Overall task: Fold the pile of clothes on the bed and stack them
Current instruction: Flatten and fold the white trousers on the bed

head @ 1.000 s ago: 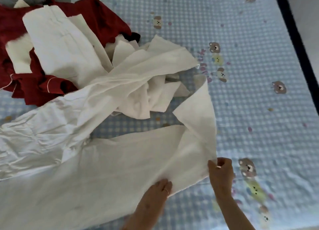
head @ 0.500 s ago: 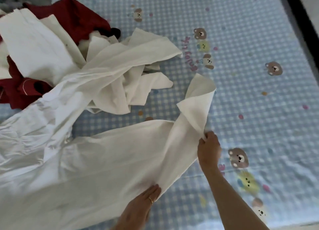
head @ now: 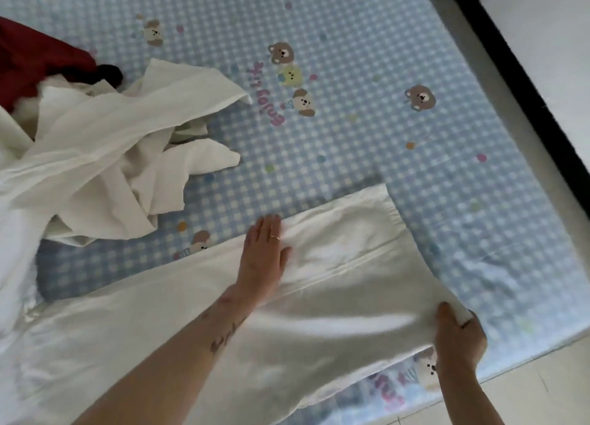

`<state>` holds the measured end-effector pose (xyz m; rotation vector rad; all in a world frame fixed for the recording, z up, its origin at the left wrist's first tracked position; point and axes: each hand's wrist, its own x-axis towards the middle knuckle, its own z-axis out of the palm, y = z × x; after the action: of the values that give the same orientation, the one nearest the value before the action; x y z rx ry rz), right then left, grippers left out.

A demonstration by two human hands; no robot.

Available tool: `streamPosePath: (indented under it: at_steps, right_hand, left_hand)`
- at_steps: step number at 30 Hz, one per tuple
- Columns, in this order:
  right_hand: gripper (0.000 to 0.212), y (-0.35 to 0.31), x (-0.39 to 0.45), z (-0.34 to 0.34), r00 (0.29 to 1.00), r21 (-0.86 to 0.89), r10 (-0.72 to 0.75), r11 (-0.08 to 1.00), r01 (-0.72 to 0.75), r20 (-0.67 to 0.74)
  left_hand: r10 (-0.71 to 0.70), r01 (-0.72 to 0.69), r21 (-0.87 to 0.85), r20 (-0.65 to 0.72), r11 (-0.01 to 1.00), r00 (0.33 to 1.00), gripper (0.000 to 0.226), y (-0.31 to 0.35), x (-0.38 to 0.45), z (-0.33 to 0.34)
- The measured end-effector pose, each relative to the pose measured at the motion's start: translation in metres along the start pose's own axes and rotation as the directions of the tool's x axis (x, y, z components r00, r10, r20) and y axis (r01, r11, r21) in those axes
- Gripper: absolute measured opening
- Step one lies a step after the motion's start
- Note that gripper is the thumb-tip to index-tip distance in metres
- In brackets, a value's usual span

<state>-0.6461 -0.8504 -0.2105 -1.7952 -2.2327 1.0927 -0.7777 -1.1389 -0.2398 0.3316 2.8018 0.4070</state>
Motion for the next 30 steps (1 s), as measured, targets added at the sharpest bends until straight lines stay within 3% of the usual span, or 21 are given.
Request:
streamPosePath:
  at_steps: [3,5,7,9,11,13,14,16,17,19,20,21,22,24,25,27,28,29,30]
  right_hand:
    - [0.01,0.001,0.008,-0.026,0.993,0.058,-0.111,0.992,0.109,0.035]
    - [0.003,0.001,0.018,-0.042,0.983,0.105,-0.183,0.978,0.181,0.003]
    - [0.004,0.002,0.035,-0.049,0.981,0.106,-0.192,0.976,0.192,-0.01]
    - [0.014,0.005,0.049,-0.046,0.991,-0.043,-0.118,0.992,0.12,0.063]
    - [0.028,0.003,0.05,-0.038,0.995,-0.251,-0.09,0.963,0.097,0.037]
    - [0.047,-0.001,0.033,-0.023,0.927,-0.411,-0.376,0.845,0.34,-0.006]
    - [0.051,-0.004,0.011,-0.011,0.814,-0.445,-0.578,0.713,0.542,0.067]
    - [0.053,-0.006,-0.051,0.027,0.482,-0.331,-0.802,0.374,0.866,0.353]
    - [0.054,0.0,-0.084,0.05,0.288,-0.208,-0.818,0.211,0.955,0.497]
    - [0.056,0.017,-0.139,0.089,-0.085,-0.004,-0.723,-0.12,0.993,0.686]
    - [0.058,0.025,-0.146,0.099,-0.208,0.041,-0.648,-0.262,0.964,0.732]
    - [0.059,0.03,-0.143,0.106,-0.277,0.054,-0.594,-0.365,0.93,0.755]
    - [0.059,0.031,-0.128,0.109,-0.283,0.037,-0.565,-0.406,0.913,0.775]
    - [0.055,0.032,-0.082,0.102,-0.148,-0.115,-0.633,-0.355,0.928,0.76]
    - [0.055,0.027,-0.056,0.093,-0.022,-0.226,-0.689,-0.267,0.937,0.724]
    - [0.056,0.012,-0.048,0.084,0.289,-0.398,-0.717,0.017,0.917,0.635]
    - [0.057,0.006,-0.07,0.092,0.357,-0.409,-0.722,0.113,0.905,0.592]
    - [0.058,0.006,-0.105,0.11,0.334,-0.368,-0.746,0.127,0.921,0.576]
    - [0.058,0.011,-0.148,0.128,0.221,-0.274,-0.777,0.065,0.96,0.589]
  left_hand:
    - [-0.057,0.057,0.002,0.102,0.998,0.993,0.039,0.011,0.057,0.004]
    - [-0.063,0.068,-0.203,0.029,0.977,0.998,0.021,0.021,0.072,-0.004]
    - [-0.07,0.051,-0.289,-0.056,0.956,0.996,0.017,0.032,0.08,-0.006]
    - [-0.042,0.04,-0.184,-0.007,0.982,0.999,0.022,0.043,0.076,0.002]
    - [-0.024,0.022,-0.088,-0.015,0.996,1.0,0.036,0.051,0.055,0.015]
    - [0.016,-0.025,-0.09,-0.104,0.996,0.994,0.046,0.051,0.014,0.027]
    - [0.022,-0.036,-0.104,-0.133,0.994,0.991,0.049,0.047,-0.015,0.033]
    - [-0.018,0.003,-0.114,-0.129,0.993,0.992,0.052,0.026,-0.081,0.045]
    - [-0.069,0.055,-0.123,-0.111,0.991,0.991,0.054,0.01,-0.114,0.049]
    - [-0.215,0.2,-0.134,-0.103,0.971,0.971,0.058,-0.031,-0.173,0.054]
    - [-0.3,0.285,-0.137,-0.11,0.949,0.948,0.059,-0.052,-0.197,0.055]
    - [-0.391,0.374,-0.155,-0.096,0.915,0.916,0.059,-0.077,-0.223,0.052]
    - [-0.461,0.447,-0.154,-0.068,0.881,0.885,0.059,-0.103,-0.25,0.048]
    - [-0.546,0.546,-0.108,0.03,0.831,0.837,0.06,-0.156,-0.311,0.036]
    - [-0.582,0.584,-0.077,0.053,0.808,0.812,0.06,-0.176,-0.337,0.031]
    - [-0.705,0.706,-0.042,0.028,0.707,0.708,0.06,-0.214,-0.383,0.02]
    - [-0.768,0.768,-0.027,0.016,0.64,0.641,0.061,-0.229,-0.392,0.012]
    - [-0.804,0.804,-0.009,0.0,0.594,0.594,0.062,-0.242,-0.393,0.003]
    - [-0.794,0.794,0.018,-0.002,0.607,0.608,0.062,-0.25,-0.385,-0.005]
